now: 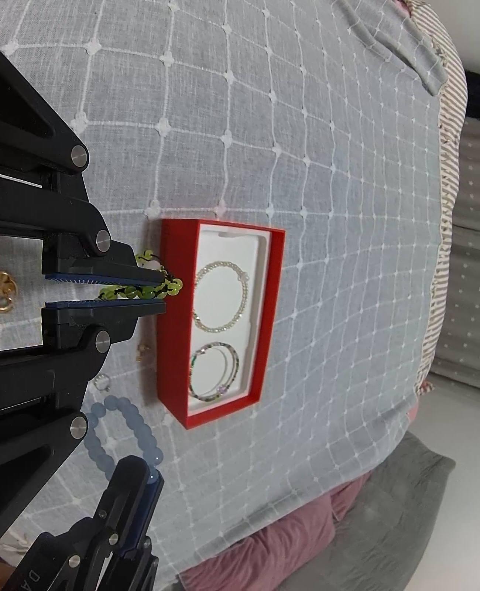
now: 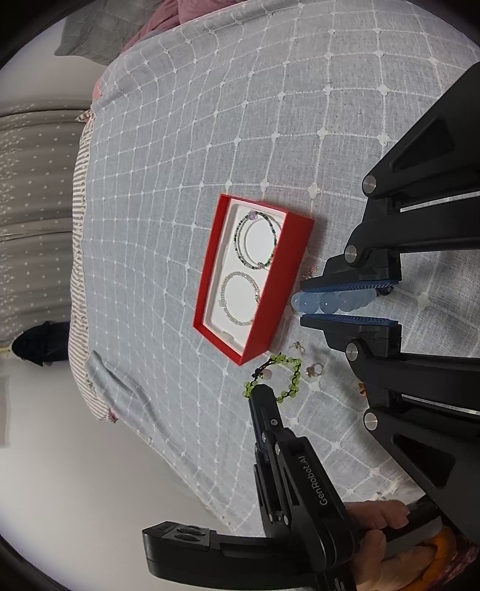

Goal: Organize jewelry
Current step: 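Lift both held bracelets and carry them over the red box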

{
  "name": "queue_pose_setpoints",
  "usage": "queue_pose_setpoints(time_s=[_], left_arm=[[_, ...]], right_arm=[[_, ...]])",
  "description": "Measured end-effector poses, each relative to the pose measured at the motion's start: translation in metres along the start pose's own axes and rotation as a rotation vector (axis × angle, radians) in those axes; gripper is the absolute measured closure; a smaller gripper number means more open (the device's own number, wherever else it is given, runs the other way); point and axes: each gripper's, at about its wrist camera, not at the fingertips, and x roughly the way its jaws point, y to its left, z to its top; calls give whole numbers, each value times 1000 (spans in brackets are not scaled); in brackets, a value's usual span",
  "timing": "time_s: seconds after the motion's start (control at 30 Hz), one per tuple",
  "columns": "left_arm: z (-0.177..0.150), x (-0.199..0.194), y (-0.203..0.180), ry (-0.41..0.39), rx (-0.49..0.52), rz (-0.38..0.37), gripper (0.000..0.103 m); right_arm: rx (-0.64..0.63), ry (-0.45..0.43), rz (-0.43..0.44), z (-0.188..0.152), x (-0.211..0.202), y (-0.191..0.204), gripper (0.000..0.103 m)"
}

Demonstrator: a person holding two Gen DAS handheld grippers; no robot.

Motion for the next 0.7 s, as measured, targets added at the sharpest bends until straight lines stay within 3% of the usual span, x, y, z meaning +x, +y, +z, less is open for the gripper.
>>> queue_pose_setpoints(time_s=[0.3, 0.6, 0.7], left_arm=[[24, 12, 0, -43, -48, -79, 102], [48, 37, 0, -102, -135, -229, 102], [48, 56, 11, -81, -164, -205, 102]], right_arm=[[39, -26, -15, 10, -1, -13, 91], [60, -45, -37, 16, -4, -27, 91], [66, -65, -45, 21, -7, -32, 91]])
